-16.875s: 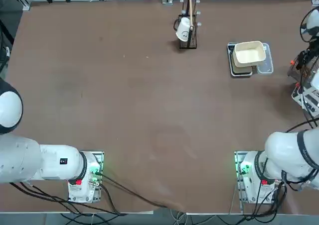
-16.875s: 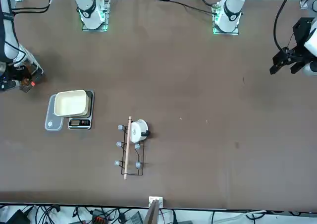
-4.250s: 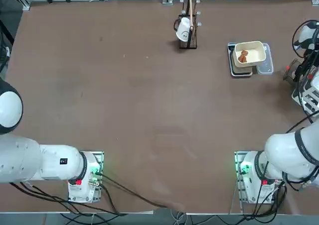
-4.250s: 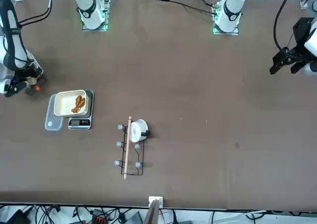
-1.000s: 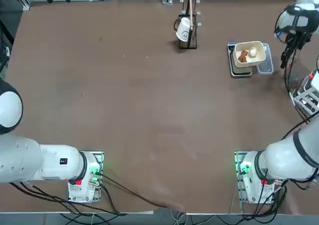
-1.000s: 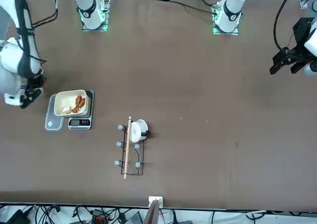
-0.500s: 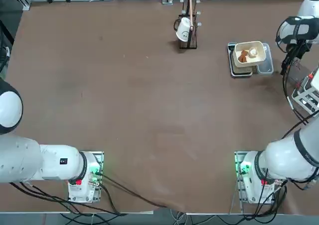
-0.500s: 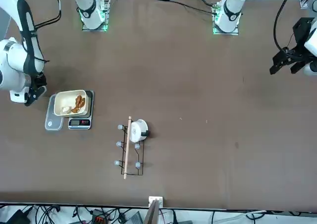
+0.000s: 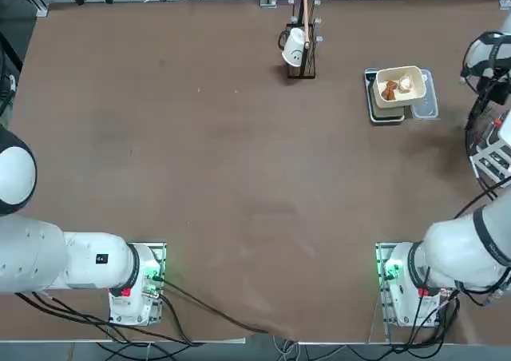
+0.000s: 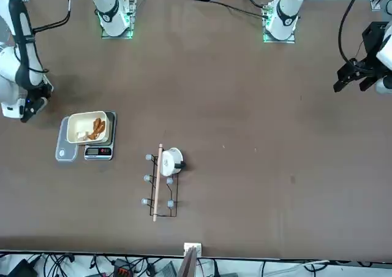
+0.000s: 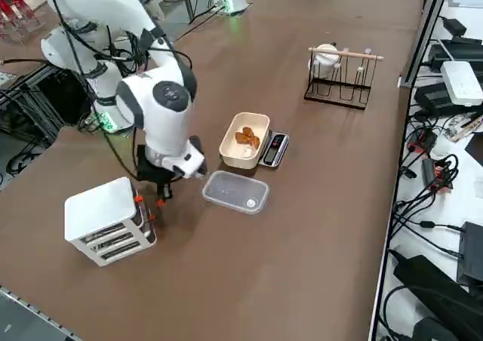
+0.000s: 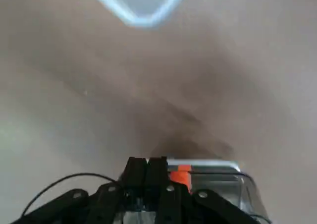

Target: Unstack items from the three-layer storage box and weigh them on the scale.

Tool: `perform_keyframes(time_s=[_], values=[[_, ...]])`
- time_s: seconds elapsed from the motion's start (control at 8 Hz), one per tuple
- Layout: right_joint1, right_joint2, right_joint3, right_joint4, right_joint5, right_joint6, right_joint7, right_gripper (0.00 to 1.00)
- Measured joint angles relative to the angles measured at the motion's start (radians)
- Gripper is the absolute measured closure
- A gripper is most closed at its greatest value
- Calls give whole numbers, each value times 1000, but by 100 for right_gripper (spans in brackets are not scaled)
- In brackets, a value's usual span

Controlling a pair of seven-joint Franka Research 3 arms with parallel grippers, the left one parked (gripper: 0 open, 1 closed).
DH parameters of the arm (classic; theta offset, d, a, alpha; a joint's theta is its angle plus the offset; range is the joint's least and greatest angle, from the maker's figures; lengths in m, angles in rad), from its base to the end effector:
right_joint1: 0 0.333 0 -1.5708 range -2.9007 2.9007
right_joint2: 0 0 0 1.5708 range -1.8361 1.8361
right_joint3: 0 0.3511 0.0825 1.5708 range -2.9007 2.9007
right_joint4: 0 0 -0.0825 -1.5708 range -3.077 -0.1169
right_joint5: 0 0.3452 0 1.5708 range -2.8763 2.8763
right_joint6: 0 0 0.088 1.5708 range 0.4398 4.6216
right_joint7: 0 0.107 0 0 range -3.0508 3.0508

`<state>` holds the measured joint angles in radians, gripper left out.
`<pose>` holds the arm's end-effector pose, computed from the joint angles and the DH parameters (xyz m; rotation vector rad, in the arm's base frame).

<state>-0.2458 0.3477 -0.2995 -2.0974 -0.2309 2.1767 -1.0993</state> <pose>0.4603 -0.2819 0.3060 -2.8884 -1.0788 0.5875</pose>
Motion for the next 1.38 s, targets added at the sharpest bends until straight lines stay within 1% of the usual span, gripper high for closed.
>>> perform_keyframes(time_s=[0.25, 0.38, 0.62, 0.88, 1.0, 1.12, 1.25, 1.38], values=[[-50, 0, -1, 0, -3, -4, -23, 98], [-59, -1, 2, 0, -1, -5, -27, 98], [-58, -3, 5, 4, -3, -25, -27, 98], [-35, -10, 12, 48, 5, -109, -8, 96], [2, -18, 14, 82, 28, -157, 44, 82], [51, -23, 17, 107, 41, -183, 118, 62], [86, -19, 19, 111, 41, -171, 169, 44], [93, 1, 19, 107, 13, -128, 181, 39]])
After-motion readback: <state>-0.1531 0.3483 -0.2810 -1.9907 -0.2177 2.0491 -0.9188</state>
